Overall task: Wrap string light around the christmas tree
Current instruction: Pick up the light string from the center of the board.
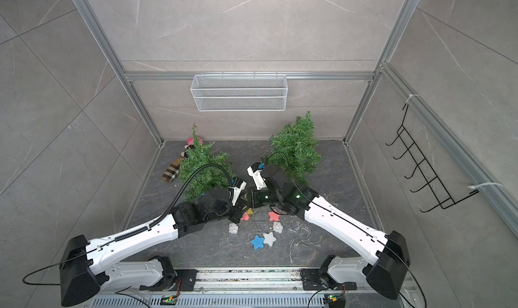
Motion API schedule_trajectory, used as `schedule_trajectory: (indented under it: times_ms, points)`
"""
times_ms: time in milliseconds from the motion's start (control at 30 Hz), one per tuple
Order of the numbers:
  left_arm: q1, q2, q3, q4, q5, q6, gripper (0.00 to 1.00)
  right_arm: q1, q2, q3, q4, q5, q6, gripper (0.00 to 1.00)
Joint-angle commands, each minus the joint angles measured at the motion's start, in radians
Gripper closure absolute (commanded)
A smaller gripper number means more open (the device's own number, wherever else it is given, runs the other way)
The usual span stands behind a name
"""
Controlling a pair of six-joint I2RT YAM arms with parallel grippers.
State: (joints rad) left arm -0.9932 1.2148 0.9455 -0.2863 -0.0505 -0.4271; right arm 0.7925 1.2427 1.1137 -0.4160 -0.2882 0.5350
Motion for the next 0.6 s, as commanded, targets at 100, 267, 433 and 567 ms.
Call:
schedule_trajectory:
  times_ms: [100, 267, 433, 567]
  points:
    - [0.01, 0.037, 0.188, -0.079, -0.025, 0.057, 1.0, -0.094, -0.111, -0.146, -0.097, -0.015, -0.083, 0.49]
    - [0.021, 0.07, 0.279, -0.128, -0.073, 0.118, 1.0, -0.106, -0.154, -0.269, -0.057, 0.019, -0.086, 0.47]
    - [0.025, 0.112, 0.312, -0.112, -0.039, 0.119, 1.0, -0.079, -0.106, -0.349, -0.029, 0.068, -0.107, 0.46]
    - [0.027, 0.128, 0.338, -0.122, -0.048, 0.131, 1.0, -0.053, -0.131, -0.416, 0.079, 0.06, -0.099, 0.42]
